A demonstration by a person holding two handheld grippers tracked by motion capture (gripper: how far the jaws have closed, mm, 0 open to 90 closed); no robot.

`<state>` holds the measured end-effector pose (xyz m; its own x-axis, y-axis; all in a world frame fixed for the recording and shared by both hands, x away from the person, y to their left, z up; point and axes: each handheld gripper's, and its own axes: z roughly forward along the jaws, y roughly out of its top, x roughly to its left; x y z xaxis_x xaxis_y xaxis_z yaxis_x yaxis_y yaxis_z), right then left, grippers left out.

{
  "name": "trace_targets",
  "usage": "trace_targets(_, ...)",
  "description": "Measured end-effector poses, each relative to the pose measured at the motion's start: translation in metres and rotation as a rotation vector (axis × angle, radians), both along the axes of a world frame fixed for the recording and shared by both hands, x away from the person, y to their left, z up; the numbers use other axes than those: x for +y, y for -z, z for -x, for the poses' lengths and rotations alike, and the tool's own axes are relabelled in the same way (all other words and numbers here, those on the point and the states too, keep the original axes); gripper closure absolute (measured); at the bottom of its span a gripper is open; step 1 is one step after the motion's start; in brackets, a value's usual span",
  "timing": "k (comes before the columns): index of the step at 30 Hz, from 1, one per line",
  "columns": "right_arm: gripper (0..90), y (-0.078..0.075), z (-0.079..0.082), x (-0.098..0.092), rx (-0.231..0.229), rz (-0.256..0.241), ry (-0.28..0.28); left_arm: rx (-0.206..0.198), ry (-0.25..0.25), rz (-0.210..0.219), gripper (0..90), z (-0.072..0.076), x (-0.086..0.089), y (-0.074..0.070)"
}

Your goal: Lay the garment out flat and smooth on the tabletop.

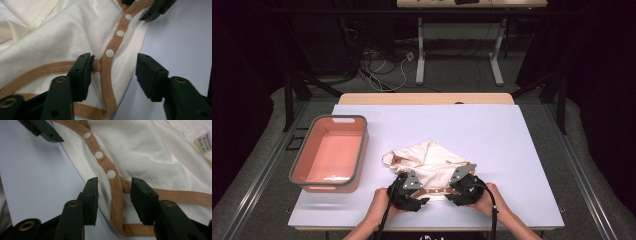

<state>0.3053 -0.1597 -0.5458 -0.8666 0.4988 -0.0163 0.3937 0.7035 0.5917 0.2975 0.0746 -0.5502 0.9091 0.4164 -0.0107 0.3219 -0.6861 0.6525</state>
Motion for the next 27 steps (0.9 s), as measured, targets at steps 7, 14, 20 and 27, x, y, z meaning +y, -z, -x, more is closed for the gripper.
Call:
trace_targets(7, 71.9, 0.001, -0.001, 0.0, 0.042, -0.024, -0.005, 0.02, 0.0, -0.012, 59.6, -0.004, 0.005, 0.002)
trace_targets(14, 86.4, 0.002, -0.004, -0.003, 0.067, -0.059, 0.009, 0.029, -0.003, 0.005, 81.6, -0.006, 0.008, 0.003)
trace_targets(20, 88.8, 0.001, -0.002, -0.001, 0.077, -0.045, -0.005, 0.045, 0.009, 0.007, 85.7, -0.004, 0.01, 0.001)
trace_targets(27, 88.8, -0.002, 0.004, 0.0, 0.129, -0.039, -0.04, 0.048, 0.052, -0.006, 85.8, 0.005, 0.014, -0.003)
